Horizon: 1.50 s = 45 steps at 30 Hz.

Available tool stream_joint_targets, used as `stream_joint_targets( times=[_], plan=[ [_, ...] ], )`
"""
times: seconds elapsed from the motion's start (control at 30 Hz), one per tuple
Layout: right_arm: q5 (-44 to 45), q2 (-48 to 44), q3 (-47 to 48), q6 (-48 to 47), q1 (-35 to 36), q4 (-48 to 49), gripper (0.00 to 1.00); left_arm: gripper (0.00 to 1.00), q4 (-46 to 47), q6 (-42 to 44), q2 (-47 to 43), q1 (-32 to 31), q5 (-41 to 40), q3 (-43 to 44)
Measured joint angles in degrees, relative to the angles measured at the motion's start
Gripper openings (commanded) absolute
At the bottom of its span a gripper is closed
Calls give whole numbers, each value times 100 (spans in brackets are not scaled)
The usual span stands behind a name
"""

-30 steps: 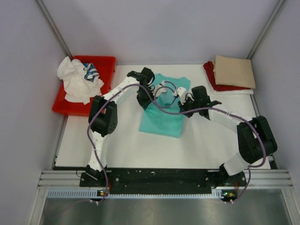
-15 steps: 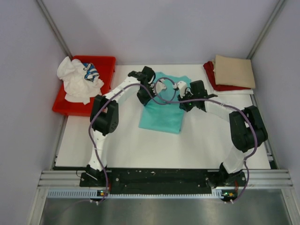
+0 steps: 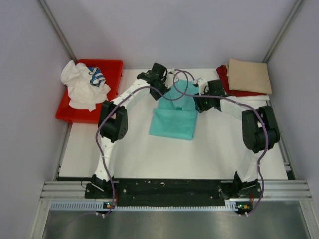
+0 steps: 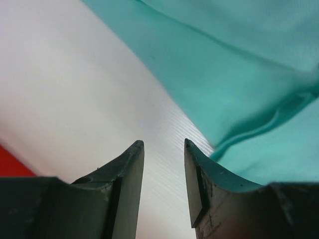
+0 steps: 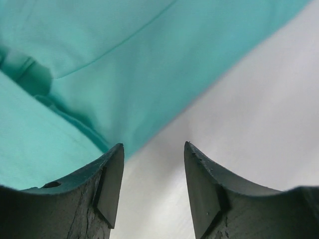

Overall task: Fold and stack the t-shirts
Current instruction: Fold the folded rectangular tshirt in 1/3 of the way, then grab one side of the 2/3 rectangular tshirt with both arms

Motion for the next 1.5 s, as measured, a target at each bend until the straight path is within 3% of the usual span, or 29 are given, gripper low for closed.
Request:
stream_joint_targets(
  times=[0.1,0.2,0.4,0.5,0.63,0.87,0.97,1.07,1.33,1.5],
  plan=[
    [-42,-83,39,28,-267,44,52,42,308,-46,-4,24,-149,466],
    [-151,-531,-243,-284,-330,81,52,42,444,17,-164,79,192,439],
    [-828,-2697,-1873,-1956,562,39,54,47,225,986,-1294,168,1556,-1421],
    [-1075,-3274,-2444,-2671,1119,-127,54,47,146,1593,-1967,155,2026,-2583],
    [-813,-3121,-2750,-3390,1805,-369,54,47,181,2245,-2465,0,2197,-3685],
    [-302,-2461,-2750,-3823,2004,-448,49,47,527,2592,-2487,-328,1989,-4273],
    [-273,-2337,-2739,-3869,2024,-428,42,47,557,2669,-2446,-334,1875,-4291],
    [-240,-2192,-2739,-3869,2050,-428,27,45,566,2723,-2310,-334,1770,-4291],
    [-153,-1928,-2540,-3713,2111,-507,0,45,573,2693,-2194,-339,1751,-4275],
    [-109,-1928,-2511,-3641,2116,-568,0,43,527,2774,-2184,-339,1768,-4271]
  ],
)
